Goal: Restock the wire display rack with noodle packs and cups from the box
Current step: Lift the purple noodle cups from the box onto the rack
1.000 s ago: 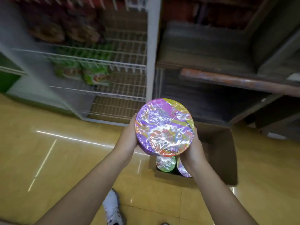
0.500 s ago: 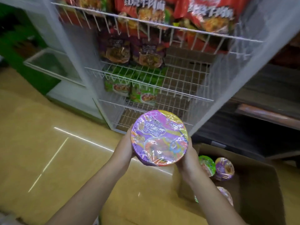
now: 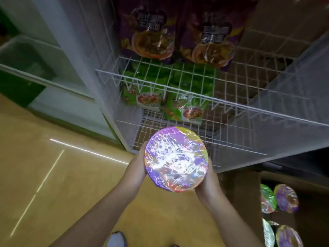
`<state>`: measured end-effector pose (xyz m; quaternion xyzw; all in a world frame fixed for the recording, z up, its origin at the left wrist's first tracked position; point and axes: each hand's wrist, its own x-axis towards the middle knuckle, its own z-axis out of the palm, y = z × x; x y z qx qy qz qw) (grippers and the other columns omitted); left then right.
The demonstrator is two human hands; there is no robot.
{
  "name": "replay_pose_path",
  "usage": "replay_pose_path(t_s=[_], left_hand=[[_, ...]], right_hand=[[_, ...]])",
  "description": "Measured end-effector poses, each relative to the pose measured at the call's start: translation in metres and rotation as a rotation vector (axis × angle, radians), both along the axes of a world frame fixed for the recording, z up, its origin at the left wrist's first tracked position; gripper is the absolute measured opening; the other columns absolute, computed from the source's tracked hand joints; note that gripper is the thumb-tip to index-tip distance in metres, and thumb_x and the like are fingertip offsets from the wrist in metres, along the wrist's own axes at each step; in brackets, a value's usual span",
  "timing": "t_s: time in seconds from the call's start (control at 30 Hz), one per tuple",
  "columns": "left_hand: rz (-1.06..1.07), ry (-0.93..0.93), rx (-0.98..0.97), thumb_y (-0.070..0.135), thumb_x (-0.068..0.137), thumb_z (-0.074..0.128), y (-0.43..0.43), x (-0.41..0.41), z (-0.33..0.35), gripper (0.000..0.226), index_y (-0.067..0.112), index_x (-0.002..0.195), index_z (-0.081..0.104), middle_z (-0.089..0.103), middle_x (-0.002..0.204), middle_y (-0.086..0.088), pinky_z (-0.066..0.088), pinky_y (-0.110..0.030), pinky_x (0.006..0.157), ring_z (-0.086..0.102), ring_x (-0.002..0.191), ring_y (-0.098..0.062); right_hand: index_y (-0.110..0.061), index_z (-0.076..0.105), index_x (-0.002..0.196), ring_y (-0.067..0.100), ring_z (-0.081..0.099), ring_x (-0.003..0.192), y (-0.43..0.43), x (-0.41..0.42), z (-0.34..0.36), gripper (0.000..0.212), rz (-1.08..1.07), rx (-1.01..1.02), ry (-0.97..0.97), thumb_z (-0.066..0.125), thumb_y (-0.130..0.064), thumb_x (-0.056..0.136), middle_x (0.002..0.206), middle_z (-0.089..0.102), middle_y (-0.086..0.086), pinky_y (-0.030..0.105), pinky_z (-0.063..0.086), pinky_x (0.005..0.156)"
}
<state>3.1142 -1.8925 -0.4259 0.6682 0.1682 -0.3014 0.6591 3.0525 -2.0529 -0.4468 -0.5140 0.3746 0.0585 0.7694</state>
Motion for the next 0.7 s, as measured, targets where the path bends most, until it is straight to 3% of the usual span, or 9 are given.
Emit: replay_pose_path(t_s=[0.1, 0.23, 0.3, 0.37, 0.43, 0.5, 0.6, 0.63, 0.7], left_hand=[[0.039, 0.001, 0.010, 0.026, 0.102, 0.041, 0.010, 0.000, -0.033, 0.027, 0.024, 0.091, 0.066, 0.075, 0.081, 0.009, 0.054, -0.023, 0.066, 0.070, 0.075, -0.006], [0.059, 0.019, 0.010, 0.019, 0.103, 0.039, 0.019, 0.012, -0.103, 0.029, 0.014, 0.095, 0.066, 0.072, 0.095, -0.007, 0.055, -0.018, 0.061, 0.069, 0.072, -0.007], [0.046, 0.009, 0.033, 0.021, 0.103, 0.038, 0.027, 0.022, -0.150, 0.030, 0.014, 0.096, 0.066, 0.075, 0.090, -0.004, 0.053, -0.019, 0.057, 0.069, 0.066, -0.004], [0.023, -0.031, 0.038, 0.019, 0.103, 0.037, 0.031, 0.039, -0.186, 0.033, 0.010, 0.091, 0.066, 0.074, 0.070, 0.002, 0.049, -0.016, 0.048, 0.067, 0.055, -0.002], [0.004, -0.051, 0.057, 0.014, 0.103, 0.038, 0.035, 0.058, -0.229, 0.031, 0.003, 0.095, 0.066, 0.070, 0.067, 0.000, 0.046, -0.013, 0.042, 0.062, 0.046, 0.000], [-0.033, -0.060, 0.030, 0.012, 0.103, 0.039, 0.036, 0.078, -0.259, 0.028, 0.002, 0.104, 0.065, 0.069, 0.084, -0.007, 0.049, -0.014, 0.045, 0.063, 0.049, 0.000], [0.023, -0.075, 0.019, 0.023, 0.102, 0.042, 0.035, 0.101, -0.292, 0.025, 0.012, 0.088, 0.060, 0.063, 0.093, -0.010, 0.054, -0.022, 0.061, 0.066, 0.060, -0.007], [0.055, -0.101, 0.037, 0.033, 0.096, 0.048, 0.032, 0.110, -0.296, 0.023, 0.015, 0.088, 0.061, 0.065, 0.099, -0.009, 0.055, -0.030, 0.075, 0.068, 0.074, -0.014], [0.036, -0.187, 0.050, 0.045, 0.077, 0.052, 0.030, 0.129, -0.301, 0.043, 0.013, 0.100, 0.069, 0.071, 0.108, -0.010, 0.053, -0.048, 0.093, 0.068, 0.096, -0.027]], right_hand=[[-0.024, 0.072, 0.094, 0.022, 0.069, 0.101, 0.007, 0.008, -0.032, 0.044, 0.081, 0.023, 0.004, 0.030, -0.032, 0.105, 0.100, 0.076, 0.000, 0.054, 0.045, 0.104], [-0.029, 0.076, 0.085, 0.012, 0.073, 0.087, 0.010, 0.021, -0.100, 0.054, 0.151, 0.012, 0.005, 0.026, -0.036, 0.105, 0.090, 0.077, -0.002, 0.051, 0.045, 0.103], [-0.035, 0.078, 0.066, 0.006, 0.073, 0.074, 0.016, 0.033, -0.136, 0.063, 0.155, -0.005, 0.005, 0.028, -0.033, 0.104, 0.077, 0.076, -0.006, 0.042, 0.051, 0.092], [-0.036, 0.076, 0.056, 0.004, 0.071, 0.065, 0.016, 0.055, -0.175, 0.064, 0.159, -0.024, -0.041, 0.033, -0.030, 0.102, 0.068, 0.074, -0.006, 0.035, 0.056, 0.078], [-0.031, 0.079, 0.069, 0.013, 0.073, 0.083, 0.018, 0.071, -0.219, 0.049, 0.171, -0.066, -0.080, 0.042, -0.040, 0.099, 0.080, 0.076, -0.003, 0.043, 0.055, 0.088], [-0.023, 0.073, 0.084, 0.024, 0.068, 0.099, 0.018, 0.088, -0.259, 0.036, 0.170, -0.146, -0.089, 0.047, -0.047, 0.093, 0.088, 0.076, -0.004, 0.047, 0.050, 0.096], [-0.017, 0.070, 0.075, 0.025, 0.067, 0.084, 0.015, 0.114, -0.303, 0.050, 0.165, -0.152, -0.097, 0.035, -0.036, 0.104, 0.070, 0.074, -0.006, 0.039, 0.051, 0.082], [-0.018, 0.074, 0.075, 0.025, 0.068, 0.085, 0.015, 0.120, -0.309, 0.056, 0.182, -0.150, -0.094, 0.033, -0.044, 0.103, 0.075, 0.076, -0.003, 0.041, 0.051, 0.085], [-0.026, 0.075, 0.092, 0.027, 0.070, 0.096, 0.016, 0.132, -0.311, 0.059, 0.232, -0.163, -0.116, 0.034, -0.068, 0.092, 0.098, 0.077, 0.003, 0.050, 0.051, 0.095]])
